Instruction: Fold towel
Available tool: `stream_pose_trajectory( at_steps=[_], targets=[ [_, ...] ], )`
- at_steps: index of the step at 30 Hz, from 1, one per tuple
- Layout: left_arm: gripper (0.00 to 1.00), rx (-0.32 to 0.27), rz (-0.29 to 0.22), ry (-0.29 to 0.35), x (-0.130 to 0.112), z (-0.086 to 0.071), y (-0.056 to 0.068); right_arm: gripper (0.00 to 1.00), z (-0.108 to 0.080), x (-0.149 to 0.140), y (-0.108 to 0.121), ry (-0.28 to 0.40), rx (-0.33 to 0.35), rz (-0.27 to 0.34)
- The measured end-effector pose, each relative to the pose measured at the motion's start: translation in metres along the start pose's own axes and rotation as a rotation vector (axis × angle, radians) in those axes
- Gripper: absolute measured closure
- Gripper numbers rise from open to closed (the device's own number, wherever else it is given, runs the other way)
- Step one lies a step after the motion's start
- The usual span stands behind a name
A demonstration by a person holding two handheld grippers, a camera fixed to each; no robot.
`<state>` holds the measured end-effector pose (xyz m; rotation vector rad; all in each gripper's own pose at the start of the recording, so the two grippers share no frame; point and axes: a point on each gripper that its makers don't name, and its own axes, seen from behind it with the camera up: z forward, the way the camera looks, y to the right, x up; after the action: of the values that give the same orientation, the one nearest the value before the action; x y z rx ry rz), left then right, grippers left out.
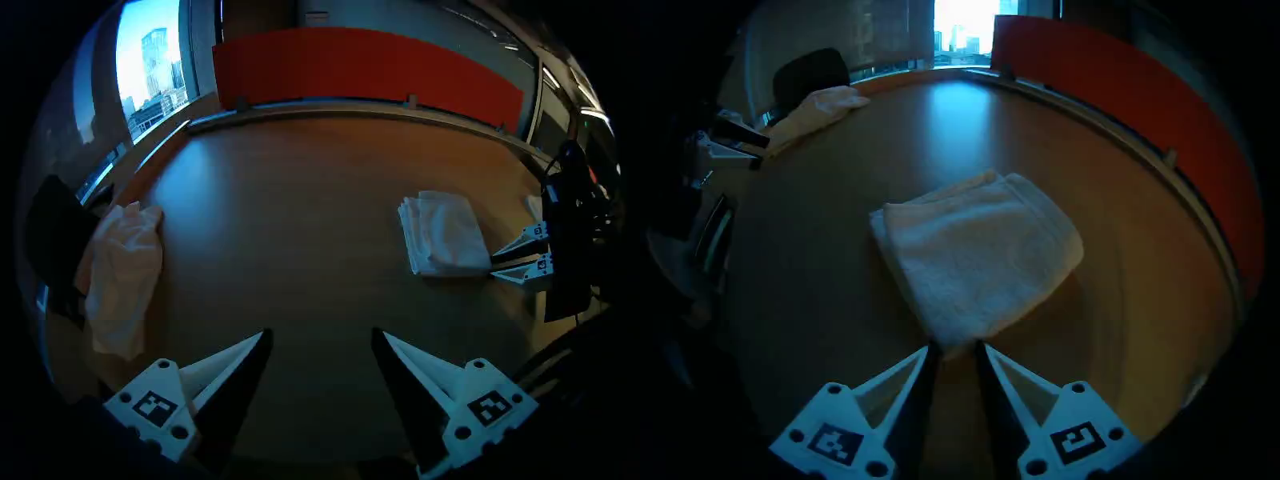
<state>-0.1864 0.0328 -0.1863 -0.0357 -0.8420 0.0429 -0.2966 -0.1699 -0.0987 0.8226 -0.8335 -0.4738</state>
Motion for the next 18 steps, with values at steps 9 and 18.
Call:
stream_pose_trajectory(
  at_steps=[9, 18],
  targets=[
    [0.09, 0.000, 0.003, 0.003, 0.0010, -0.0006, 0.0004, 0.79, -0.0001, -0.0007, -0.0004, 0.001, -0.012, 0.014],
    [0.09, -0.003, 0.006, 0.003, 0.0002, 0.0000, 0.0012, 0.88, -0.0044, -0.0050, 0.0083, -0.015, -0.033, 0.025]
  ],
)
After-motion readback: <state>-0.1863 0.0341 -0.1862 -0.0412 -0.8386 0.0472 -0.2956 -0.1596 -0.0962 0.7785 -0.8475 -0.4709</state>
